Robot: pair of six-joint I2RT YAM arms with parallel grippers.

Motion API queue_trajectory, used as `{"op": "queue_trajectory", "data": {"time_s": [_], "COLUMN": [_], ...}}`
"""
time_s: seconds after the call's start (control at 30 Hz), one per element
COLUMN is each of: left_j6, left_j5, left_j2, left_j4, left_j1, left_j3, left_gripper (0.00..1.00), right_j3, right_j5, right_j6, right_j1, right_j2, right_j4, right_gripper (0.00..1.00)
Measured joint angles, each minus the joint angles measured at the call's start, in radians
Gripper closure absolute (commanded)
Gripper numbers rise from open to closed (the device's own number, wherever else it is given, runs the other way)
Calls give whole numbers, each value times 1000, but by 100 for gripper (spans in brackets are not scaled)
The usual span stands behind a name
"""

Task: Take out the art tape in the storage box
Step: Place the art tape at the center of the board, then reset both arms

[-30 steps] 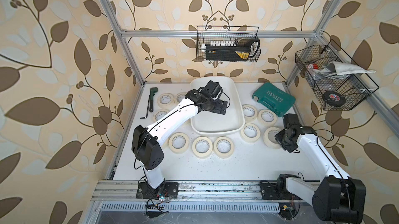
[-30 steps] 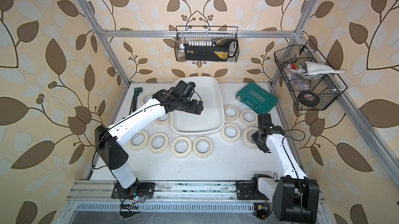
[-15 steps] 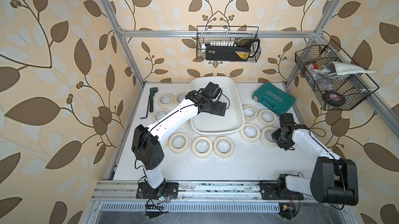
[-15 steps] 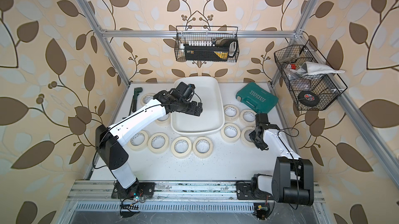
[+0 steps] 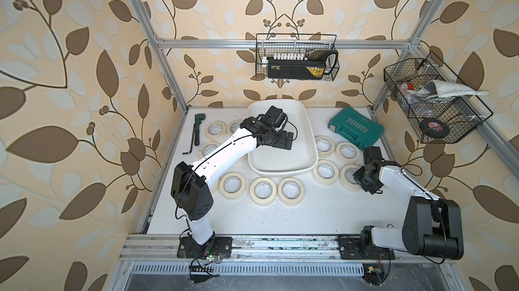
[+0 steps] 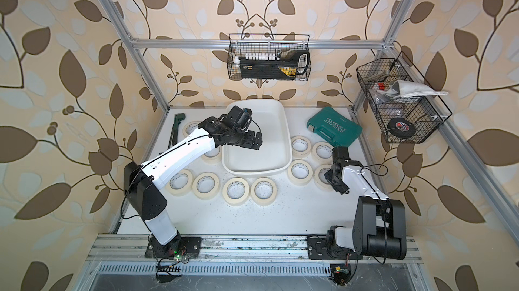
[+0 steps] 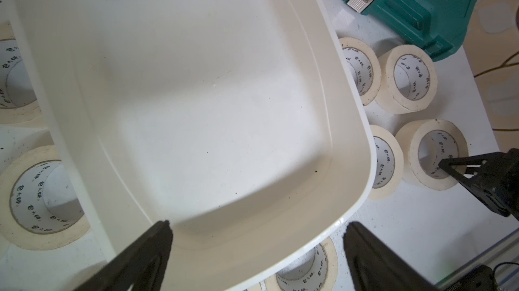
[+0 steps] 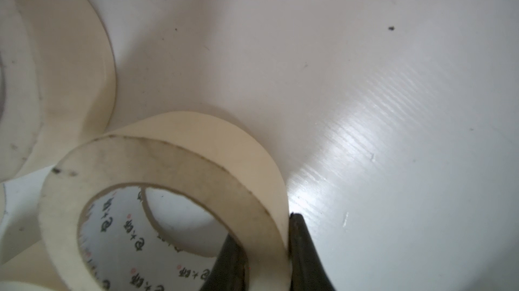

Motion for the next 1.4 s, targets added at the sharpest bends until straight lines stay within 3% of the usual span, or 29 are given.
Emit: {"op": "queue_trajectory", "data": {"time_s": [0.1, 0.33, 0.37, 0.57, 0.83, 1.1, 1.4], "left_j6": [0, -3, -3, -9, -4, 85, 105], "left_j5": [0, -13, -18, -51, -232, -336, -389], "left_j2": [0, 0, -1, -21, -97, -227, -268], "left_j4": [0, 0, 3, 35, 166, 418, 586], "left_j1": [0, 27, 36, 118, 217, 335, 632], "left_j3": [0, -2, -5, -48, -92, -304, -589], "left_gripper": [1, 1, 1, 1, 1, 1, 1], "right_j3": [2, 26, 35, 114, 163, 120, -68], "right_j5": [-5, -10, -13, -40, -40, -100, -32], "right_j6": [-13, -52, -61, -148, -240, -340, -549], "right_j1": [-3, -6, -6, -7, -6, -6, 88], "right_j2": [-1, -61, -79, -187, -336, -329, -183], "right_j4": [4, -7, -9, -8, 63, 326, 684], "right_gripper": [48, 45, 37, 19, 2, 1, 1]}}
